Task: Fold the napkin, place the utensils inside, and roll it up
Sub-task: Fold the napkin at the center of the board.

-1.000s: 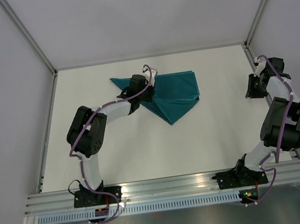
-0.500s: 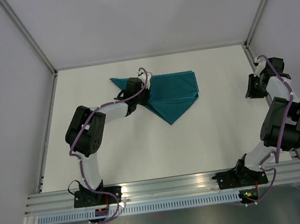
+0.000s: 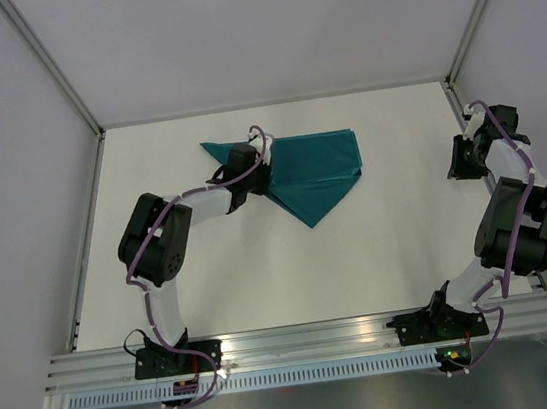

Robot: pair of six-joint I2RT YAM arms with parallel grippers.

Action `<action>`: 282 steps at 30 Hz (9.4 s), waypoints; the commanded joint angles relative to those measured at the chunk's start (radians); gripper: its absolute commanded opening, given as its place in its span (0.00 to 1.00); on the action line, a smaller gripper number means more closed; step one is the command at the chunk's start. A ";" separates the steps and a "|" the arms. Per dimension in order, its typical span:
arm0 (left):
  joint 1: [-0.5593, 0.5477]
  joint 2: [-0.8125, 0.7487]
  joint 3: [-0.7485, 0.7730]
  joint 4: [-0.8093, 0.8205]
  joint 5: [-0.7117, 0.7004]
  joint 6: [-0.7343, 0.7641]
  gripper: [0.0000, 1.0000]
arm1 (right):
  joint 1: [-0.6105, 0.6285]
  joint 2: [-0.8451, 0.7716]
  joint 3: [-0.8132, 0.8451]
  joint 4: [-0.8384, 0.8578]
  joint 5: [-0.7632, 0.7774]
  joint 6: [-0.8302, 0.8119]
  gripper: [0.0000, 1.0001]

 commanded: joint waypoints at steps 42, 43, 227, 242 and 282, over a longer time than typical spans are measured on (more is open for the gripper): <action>0.493 0.296 0.600 -0.300 0.235 -0.358 0.68 | -0.008 0.024 -0.008 -0.004 -0.017 -0.014 0.30; 0.495 0.306 0.608 -0.307 0.237 -0.363 0.68 | -0.008 0.024 -0.009 -0.004 -0.017 -0.014 0.30; -0.286 -0.001 0.149 -0.364 0.381 0.490 0.02 | -0.008 0.030 -0.006 -0.023 -0.042 -0.023 0.26; -0.294 0.001 0.154 -0.335 0.317 0.475 0.02 | -0.008 0.028 -0.006 -0.027 -0.043 -0.023 0.26; -0.301 -0.043 0.240 -0.298 0.415 0.367 0.02 | -0.008 0.025 -0.009 -0.037 -0.063 -0.035 0.26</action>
